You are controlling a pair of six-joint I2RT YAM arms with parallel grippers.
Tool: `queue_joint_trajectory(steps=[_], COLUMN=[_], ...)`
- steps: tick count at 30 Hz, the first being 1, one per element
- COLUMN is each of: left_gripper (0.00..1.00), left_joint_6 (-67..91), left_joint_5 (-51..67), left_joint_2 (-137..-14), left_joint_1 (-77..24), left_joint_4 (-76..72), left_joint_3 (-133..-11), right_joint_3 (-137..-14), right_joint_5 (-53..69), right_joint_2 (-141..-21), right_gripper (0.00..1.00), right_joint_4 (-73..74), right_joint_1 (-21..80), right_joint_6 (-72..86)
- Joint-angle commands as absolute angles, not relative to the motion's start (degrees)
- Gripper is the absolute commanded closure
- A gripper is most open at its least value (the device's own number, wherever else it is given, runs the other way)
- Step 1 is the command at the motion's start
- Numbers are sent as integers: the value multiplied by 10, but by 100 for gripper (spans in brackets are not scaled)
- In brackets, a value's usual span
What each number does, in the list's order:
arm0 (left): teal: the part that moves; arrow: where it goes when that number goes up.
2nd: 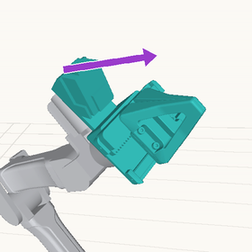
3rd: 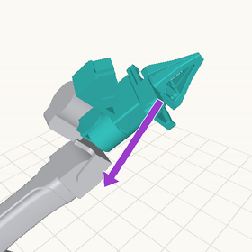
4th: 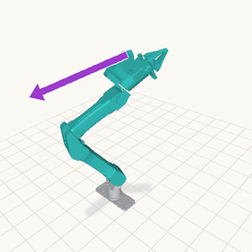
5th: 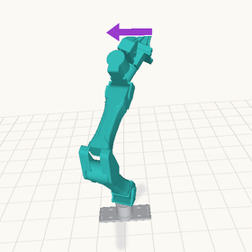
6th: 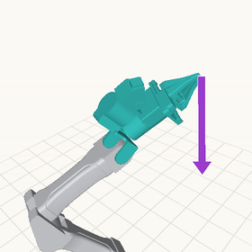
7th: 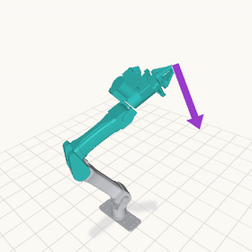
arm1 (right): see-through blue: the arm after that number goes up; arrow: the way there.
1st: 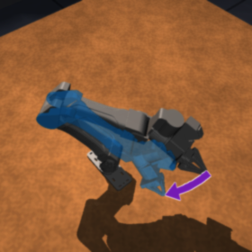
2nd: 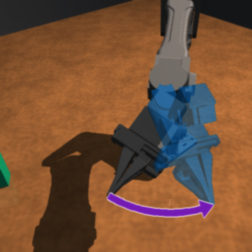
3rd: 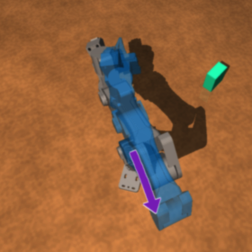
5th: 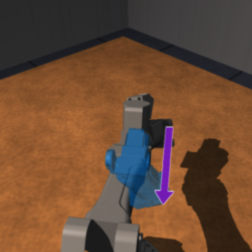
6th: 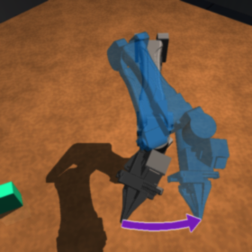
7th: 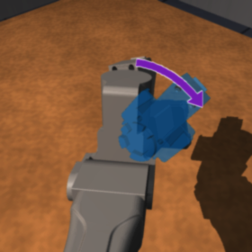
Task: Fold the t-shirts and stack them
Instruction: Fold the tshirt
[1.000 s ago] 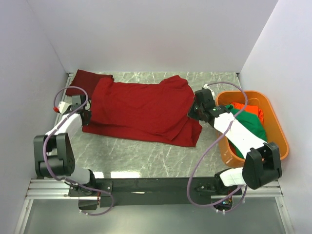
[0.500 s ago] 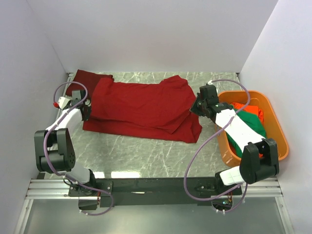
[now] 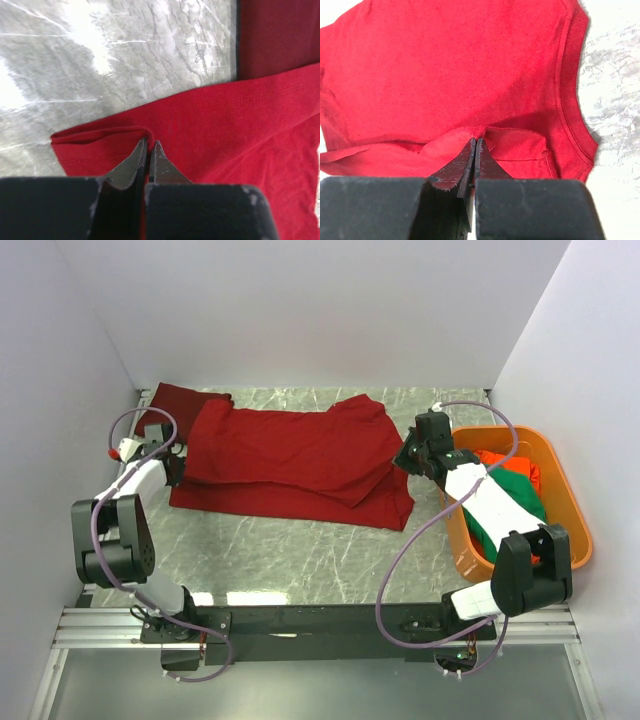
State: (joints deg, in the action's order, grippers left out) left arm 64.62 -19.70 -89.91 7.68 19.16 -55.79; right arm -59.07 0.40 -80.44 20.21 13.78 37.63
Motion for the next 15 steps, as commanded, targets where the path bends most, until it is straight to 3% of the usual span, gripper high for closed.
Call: queue_joint_trajectory(steps=[1,10,15], left_gripper=[99,99,88], left_joint_6=[629,621,616], left_joint_5=[-181,-170,-164], left_joint_2=[-917,-948,-952], left_joint_1=[78,79,88], left_joint_4=[163,151,138], left_joint_3=[-586,-601,-596], right_joint_3=[-607,-606,-609], right_joint_5=[12,15,28], right_joint_2=[-808,-822,-839], right_gripper=[100,100,100], right_joint_4=[178,175,163], right_joint_1=[132,122,118], right_joint_6=[376,376,378])
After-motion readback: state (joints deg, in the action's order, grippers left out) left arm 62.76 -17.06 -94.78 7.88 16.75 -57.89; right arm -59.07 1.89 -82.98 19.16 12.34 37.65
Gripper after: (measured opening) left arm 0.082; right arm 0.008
